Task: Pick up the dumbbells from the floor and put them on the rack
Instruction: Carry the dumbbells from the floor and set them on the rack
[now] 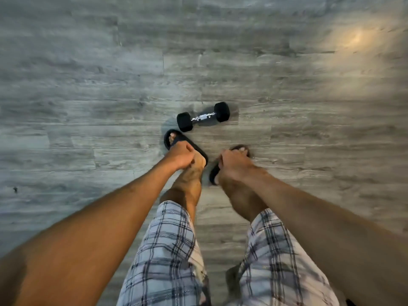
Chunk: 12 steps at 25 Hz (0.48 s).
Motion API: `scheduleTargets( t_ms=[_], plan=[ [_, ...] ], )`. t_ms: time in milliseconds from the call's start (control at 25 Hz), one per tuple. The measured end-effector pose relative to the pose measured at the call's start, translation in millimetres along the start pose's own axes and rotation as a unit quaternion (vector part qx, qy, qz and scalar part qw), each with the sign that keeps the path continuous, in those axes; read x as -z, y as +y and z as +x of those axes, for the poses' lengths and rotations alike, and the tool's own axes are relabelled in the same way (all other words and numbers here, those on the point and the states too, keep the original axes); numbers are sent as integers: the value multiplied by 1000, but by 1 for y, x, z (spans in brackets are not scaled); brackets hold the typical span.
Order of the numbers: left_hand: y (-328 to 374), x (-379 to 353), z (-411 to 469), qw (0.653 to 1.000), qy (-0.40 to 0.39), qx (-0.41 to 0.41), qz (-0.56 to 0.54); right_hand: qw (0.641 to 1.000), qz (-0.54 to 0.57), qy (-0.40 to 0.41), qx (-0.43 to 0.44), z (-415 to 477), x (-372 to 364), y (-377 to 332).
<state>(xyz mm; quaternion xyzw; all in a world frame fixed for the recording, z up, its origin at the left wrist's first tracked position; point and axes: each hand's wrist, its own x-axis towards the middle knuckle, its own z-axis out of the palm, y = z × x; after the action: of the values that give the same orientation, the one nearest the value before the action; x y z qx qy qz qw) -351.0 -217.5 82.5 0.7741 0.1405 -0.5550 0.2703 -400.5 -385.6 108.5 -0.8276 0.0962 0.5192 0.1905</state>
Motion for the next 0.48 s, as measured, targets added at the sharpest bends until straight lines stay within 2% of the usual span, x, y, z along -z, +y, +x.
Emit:
scheduleTargets(
  t_ms=[120,240,320,480],
  plan=[
    [6,-14,52,980,7,74,-183,998,-49,-22,13,66,2,9],
    [-5,-39,125,931,31,147,-334,996,-76,-46,32,147,-13,23],
    [-17,-59,180,882,47,194,-428,992,-110,-38,52,205,-30,32],
    [-30,-99,277,758,70,239,-603,971,-207,30,115,307,-62,55]
  ],
)
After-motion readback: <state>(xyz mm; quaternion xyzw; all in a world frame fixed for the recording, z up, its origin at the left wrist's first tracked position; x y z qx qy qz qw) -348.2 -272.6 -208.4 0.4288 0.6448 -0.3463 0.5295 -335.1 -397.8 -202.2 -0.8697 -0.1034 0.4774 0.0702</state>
